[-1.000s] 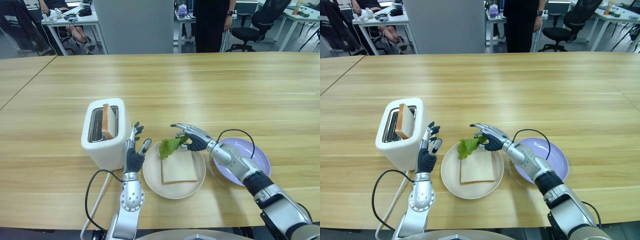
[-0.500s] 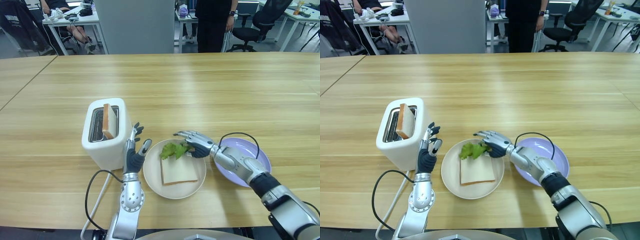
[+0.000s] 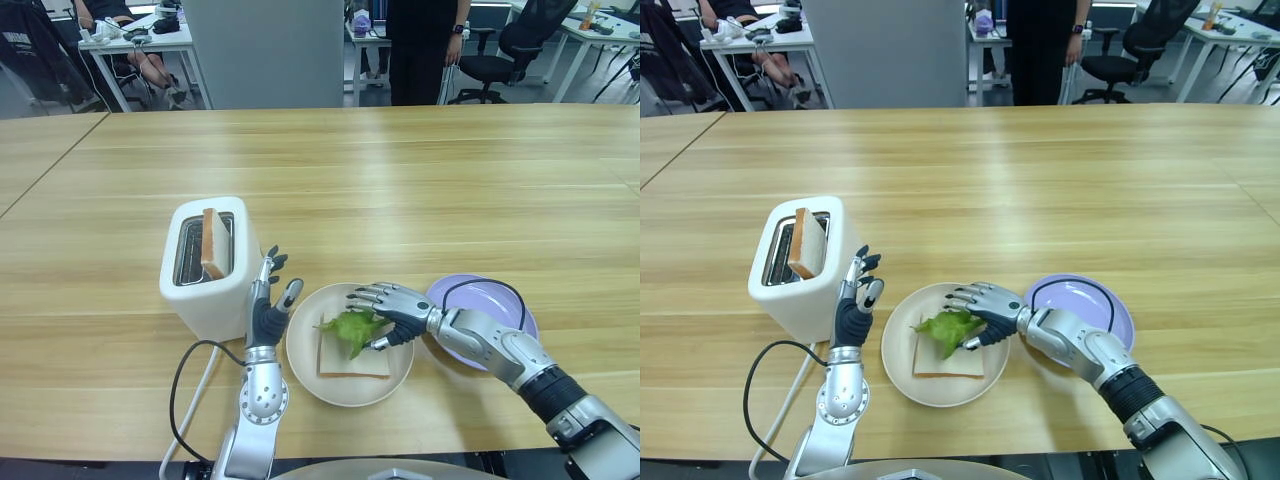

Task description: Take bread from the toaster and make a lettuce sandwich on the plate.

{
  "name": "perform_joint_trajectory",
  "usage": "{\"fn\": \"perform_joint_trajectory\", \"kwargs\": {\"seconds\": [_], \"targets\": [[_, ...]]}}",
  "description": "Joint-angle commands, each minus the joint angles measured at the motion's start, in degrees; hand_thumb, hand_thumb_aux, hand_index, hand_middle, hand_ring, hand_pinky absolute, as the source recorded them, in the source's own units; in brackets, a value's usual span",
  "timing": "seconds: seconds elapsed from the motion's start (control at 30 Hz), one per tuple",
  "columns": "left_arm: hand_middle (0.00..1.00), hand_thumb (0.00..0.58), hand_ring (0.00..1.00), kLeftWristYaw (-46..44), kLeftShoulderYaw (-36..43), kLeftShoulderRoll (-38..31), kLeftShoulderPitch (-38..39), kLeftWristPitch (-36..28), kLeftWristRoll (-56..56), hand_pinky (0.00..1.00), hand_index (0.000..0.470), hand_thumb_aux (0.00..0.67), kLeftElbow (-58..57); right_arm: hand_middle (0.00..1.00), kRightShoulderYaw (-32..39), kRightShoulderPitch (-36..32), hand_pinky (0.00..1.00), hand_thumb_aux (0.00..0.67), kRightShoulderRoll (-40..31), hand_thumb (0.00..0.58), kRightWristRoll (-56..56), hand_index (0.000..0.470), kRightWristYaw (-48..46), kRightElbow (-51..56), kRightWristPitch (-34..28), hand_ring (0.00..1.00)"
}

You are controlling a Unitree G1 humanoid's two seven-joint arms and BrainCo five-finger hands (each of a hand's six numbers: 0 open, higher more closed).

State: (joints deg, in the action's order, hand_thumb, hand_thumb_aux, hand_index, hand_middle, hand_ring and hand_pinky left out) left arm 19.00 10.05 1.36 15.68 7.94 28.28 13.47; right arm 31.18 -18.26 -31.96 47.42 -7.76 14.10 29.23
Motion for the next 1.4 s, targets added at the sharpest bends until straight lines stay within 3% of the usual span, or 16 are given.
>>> {"fn": "perform_joint_trajectory", "kwargs": {"seconds": [0.03,0.37,0.5,0.57,0.7,0.9,1.13,1.4], "targets": [[0.23,0.000,0.23,-0.4,0.5,-0.1,0.0,-0.1,-0.1,0.23,0.000,0.000,-1.2,0.00,-1.8,-0.3,0.00,0.000,0.5,0.000,-1.4,0.000,-1.5,-1.7,-1.7,0.00],[0.24,0.000,0.24,-0.4,0.4,-0.1,0.0,-0.2,-0.1,0.24,0.000,0.000,-1.1,0.00,-5.9,-0.7,0.00,0.000,-0.7,0.000,-4.2,0.000,-4.0,-6.1,-3.8,0.00],[0.24,0.000,0.24,-0.5,0.6,-0.1,0.1,-0.4,0.4,0.24,0.000,0.000,-0.2,0.00,-10.1,0.6,0.00,0.000,2.1,0.000,-13.8,0.000,-6.9,-8.4,-6.9,0.00],[0.24,0.000,0.24,-0.8,1.1,0.0,0.4,-0.9,1.2,0.24,0.000,0.000,1.5,0.00,-13.9,3.3,0.00,0.000,6.4,0.000,-27.9,0.000,-11.8,-11.2,-12.6,0.00],[0.24,0.000,0.24,-2.3,2.6,0.2,0.5,-2.3,2.8,0.24,0.000,0.000,6.2,0.00,-20.6,10.6,0.00,0.000,14.4,0.000,-54.7,0.000,-19.8,-20.6,-29.4,0.00],[0.22,0.000,0.22,-8.9,2.8,0.1,-1.4,-9.6,7.2,0.22,0.000,0.000,19.0,0.00,-24.3,19.8,0.00,0.000,18.3,0.000,-70.0,0.000,-20.2,-30.8,-43.5,0.00],[0.04,0.000,0.04,-17.7,-4.9,-4.7,-5.0,-19.8,19.8,0.04,0.000,0.000,31.7,0.00,-25.5,23.8,0.00,0.000,20.2,0.000,-68.4,0.000,-16.6,-31.9,-42.5,0.00],[0.08,0.000,0.08,-22.4,-15.9,-9.6,-6.9,-25.8,37.2,0.08,0.000,0.000,34.8,0.00,-23.3,26.7,0.00,0.000,22.1,0.000,-65.3,0.000,-15.3,-31.7,-39.4,0.00]]}}
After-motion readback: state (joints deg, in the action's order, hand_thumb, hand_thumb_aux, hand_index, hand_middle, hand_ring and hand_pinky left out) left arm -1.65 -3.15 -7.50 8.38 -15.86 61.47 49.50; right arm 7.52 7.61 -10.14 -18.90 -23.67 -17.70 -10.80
